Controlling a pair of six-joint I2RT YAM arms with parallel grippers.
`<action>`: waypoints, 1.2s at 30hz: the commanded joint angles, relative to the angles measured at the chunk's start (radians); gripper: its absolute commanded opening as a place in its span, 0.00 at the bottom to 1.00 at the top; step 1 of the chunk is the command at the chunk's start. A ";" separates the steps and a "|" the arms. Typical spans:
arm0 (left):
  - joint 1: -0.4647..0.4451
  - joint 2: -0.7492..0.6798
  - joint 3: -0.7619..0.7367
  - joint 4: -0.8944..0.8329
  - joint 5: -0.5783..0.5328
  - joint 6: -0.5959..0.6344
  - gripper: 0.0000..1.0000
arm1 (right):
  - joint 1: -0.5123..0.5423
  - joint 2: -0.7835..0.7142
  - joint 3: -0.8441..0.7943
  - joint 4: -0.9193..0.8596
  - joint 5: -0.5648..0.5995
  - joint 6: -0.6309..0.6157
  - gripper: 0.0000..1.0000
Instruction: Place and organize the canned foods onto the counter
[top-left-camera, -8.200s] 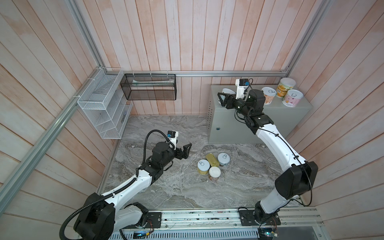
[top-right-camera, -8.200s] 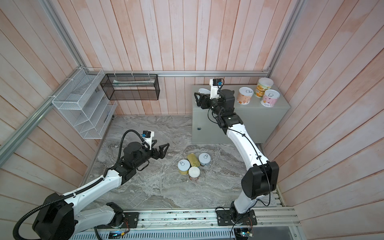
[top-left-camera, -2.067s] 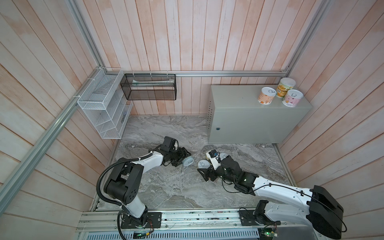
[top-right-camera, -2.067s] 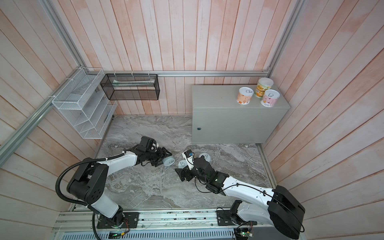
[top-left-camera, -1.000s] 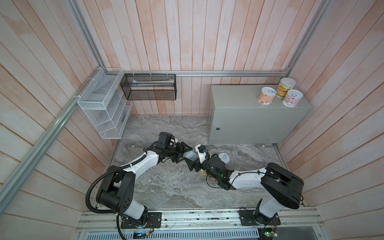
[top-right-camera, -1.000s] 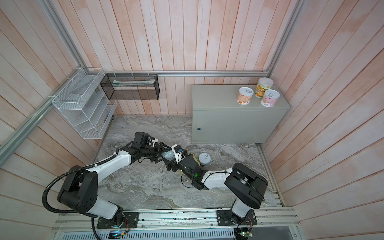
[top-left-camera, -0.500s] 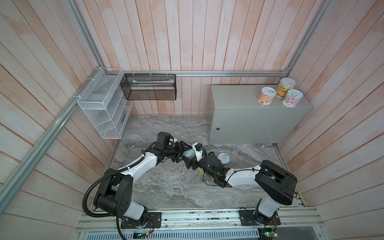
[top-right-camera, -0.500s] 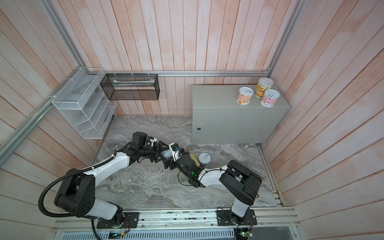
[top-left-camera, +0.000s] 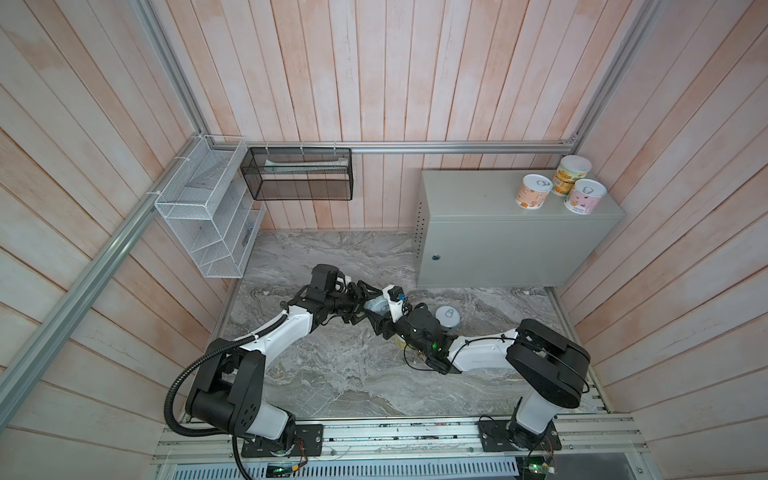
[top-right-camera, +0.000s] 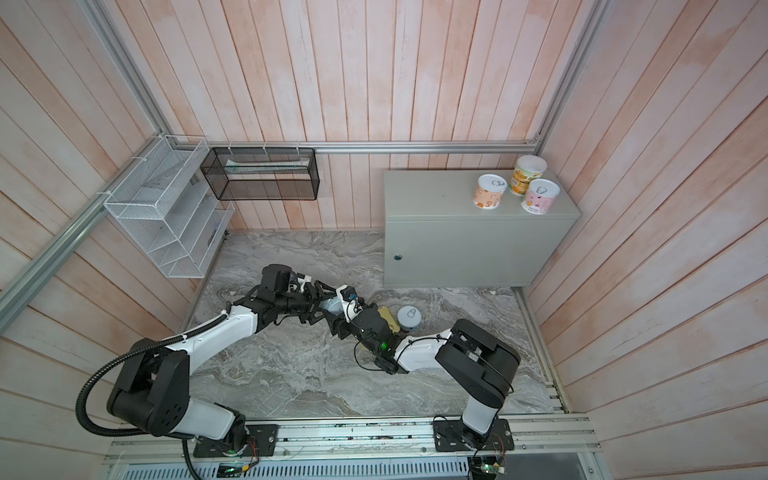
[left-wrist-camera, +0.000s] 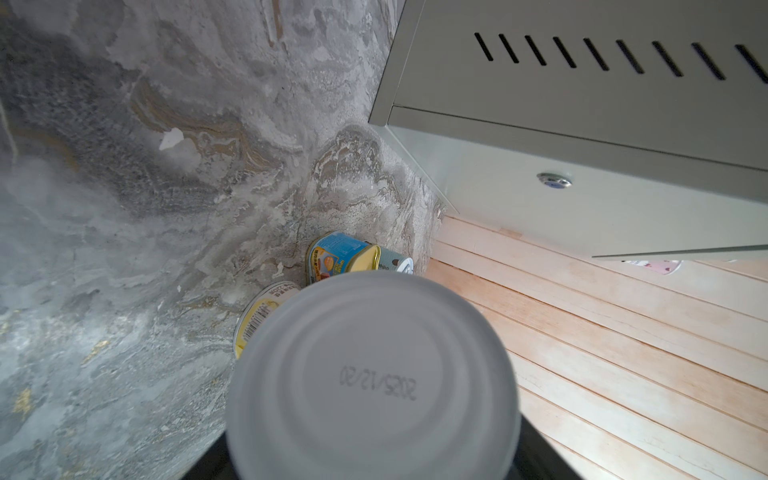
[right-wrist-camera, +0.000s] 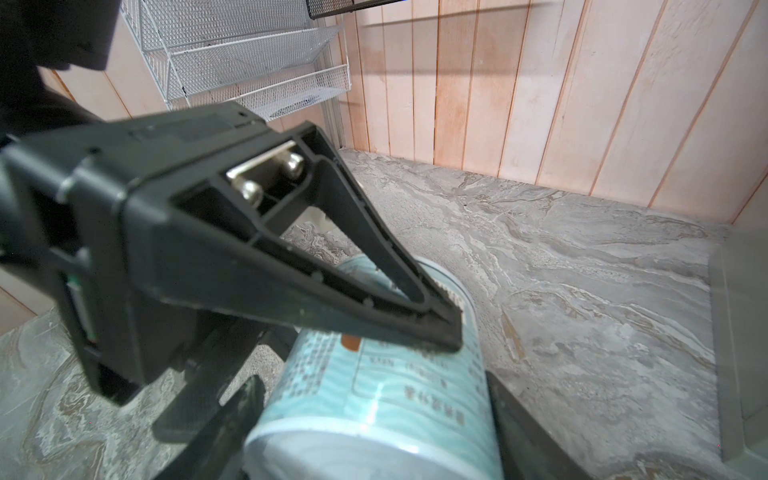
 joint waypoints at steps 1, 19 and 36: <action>0.003 -0.035 -0.012 0.069 0.058 0.005 0.40 | -0.016 -0.002 0.018 0.025 -0.012 0.016 0.61; 0.076 -0.062 -0.057 -0.046 -0.018 0.269 1.00 | -0.138 -0.229 0.080 -0.473 -0.268 0.072 0.54; -0.220 -0.399 -0.362 0.288 -0.631 1.054 1.00 | -0.343 -0.104 0.544 -1.297 -0.675 -0.097 0.53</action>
